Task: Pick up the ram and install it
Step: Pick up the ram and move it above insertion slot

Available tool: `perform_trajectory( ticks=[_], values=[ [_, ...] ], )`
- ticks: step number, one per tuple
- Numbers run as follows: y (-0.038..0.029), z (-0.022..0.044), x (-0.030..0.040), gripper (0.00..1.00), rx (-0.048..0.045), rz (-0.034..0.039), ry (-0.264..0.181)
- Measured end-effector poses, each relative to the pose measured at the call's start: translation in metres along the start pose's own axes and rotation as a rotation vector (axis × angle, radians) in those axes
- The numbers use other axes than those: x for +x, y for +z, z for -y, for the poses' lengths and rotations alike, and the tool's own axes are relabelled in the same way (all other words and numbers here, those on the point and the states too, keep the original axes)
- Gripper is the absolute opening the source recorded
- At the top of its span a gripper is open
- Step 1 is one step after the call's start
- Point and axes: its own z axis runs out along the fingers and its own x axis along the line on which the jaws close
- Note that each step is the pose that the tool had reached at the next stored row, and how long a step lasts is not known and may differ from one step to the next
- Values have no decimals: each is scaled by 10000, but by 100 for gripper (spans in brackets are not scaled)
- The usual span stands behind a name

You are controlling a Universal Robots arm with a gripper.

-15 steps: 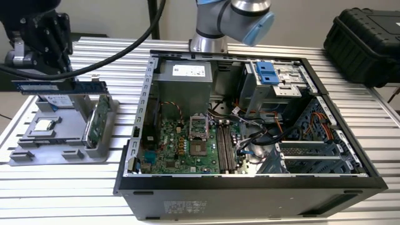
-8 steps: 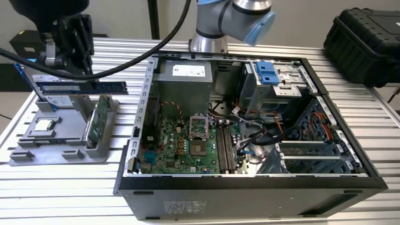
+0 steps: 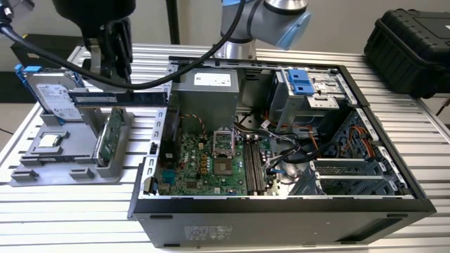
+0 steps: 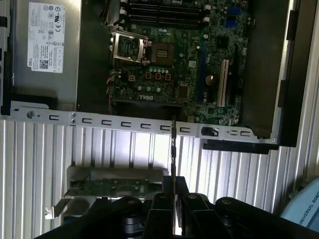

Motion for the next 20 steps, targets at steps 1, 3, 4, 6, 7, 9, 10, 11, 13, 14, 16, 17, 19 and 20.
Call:
perform_trajectory(
  ticks=[1, 3, 4, 6, 7, 9, 10, 11, 13, 14, 16, 17, 19, 20],
  values=[
    [-1, -45, -3, 0, 1, 1, 0],
    [-2, -135, -8, 0, 1, 0, 0],
    [-2, -181, -11, 0, 2, 0, 0],
    [-4, -274, -17, 0, 3, 0, 0],
    [-4, -318, -19, 0, 4, 1, 1],
    [-5, -409, -25, 0, 5, 0, 1],
    [-6, -456, -28, 0, 5, 0, 0],
    [-6, -500, -31, 0, 5, 0, 1],
    [-7, -590, -36, 0, 6, 0, 0],
    [-8, -635, -39, 0, 7, 0, 0],
    [-9, -723, -44, 0, 7, 0, -1],
    [-9, -767, -47, 0, 8, 0, 0],
    [-11, -855, -53, 0, 9, 0, 0],
    [-11, -903, -56, 0, 10, 0, 0]
  ],
)
